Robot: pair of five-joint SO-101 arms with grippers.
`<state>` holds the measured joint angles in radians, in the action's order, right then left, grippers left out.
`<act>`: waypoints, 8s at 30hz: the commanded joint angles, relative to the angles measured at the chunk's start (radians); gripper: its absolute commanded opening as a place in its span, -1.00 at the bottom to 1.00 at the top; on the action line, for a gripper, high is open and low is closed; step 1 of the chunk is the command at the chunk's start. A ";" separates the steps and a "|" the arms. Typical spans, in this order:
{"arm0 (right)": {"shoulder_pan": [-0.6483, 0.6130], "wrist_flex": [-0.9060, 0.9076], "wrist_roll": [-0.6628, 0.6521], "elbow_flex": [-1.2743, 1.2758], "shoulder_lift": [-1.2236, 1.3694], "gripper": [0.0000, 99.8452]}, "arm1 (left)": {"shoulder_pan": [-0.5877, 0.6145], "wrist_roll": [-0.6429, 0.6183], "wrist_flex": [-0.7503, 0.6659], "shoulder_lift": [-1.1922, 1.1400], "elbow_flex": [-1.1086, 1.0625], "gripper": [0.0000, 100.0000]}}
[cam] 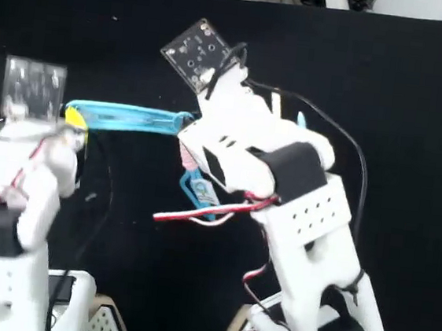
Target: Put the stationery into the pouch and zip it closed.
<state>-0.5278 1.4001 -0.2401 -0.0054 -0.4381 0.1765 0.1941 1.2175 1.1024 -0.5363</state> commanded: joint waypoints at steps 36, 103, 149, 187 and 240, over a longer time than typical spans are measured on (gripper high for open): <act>0.066 0.072 -0.011 -0.200 0.071 -0.98 | 0.002 -0.173 0.543 -0.522 0.740 -0.94; 0.439 -0.443 0.017 0.532 0.128 -0.80 | -0.001 -0.178 0.511 -0.770 0.536 -0.94; 0.463 0.064 -0.112 -1.030 1.357 -0.98 | 0.001 -0.180 0.470 -0.770 0.426 -0.94; 1.046 -0.336 -0.351 0.578 0.352 -0.97 | -0.005 -0.180 0.468 -0.770 0.429 -0.94; 1.051 -0.443 -0.568 0.680 0.472 -0.63 | -0.005 -0.180 0.471 -0.770 0.427 -0.94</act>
<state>0.5232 0.9812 -0.7879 0.6759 0.0207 0.1795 0.0269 1.6932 0.3414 -0.0667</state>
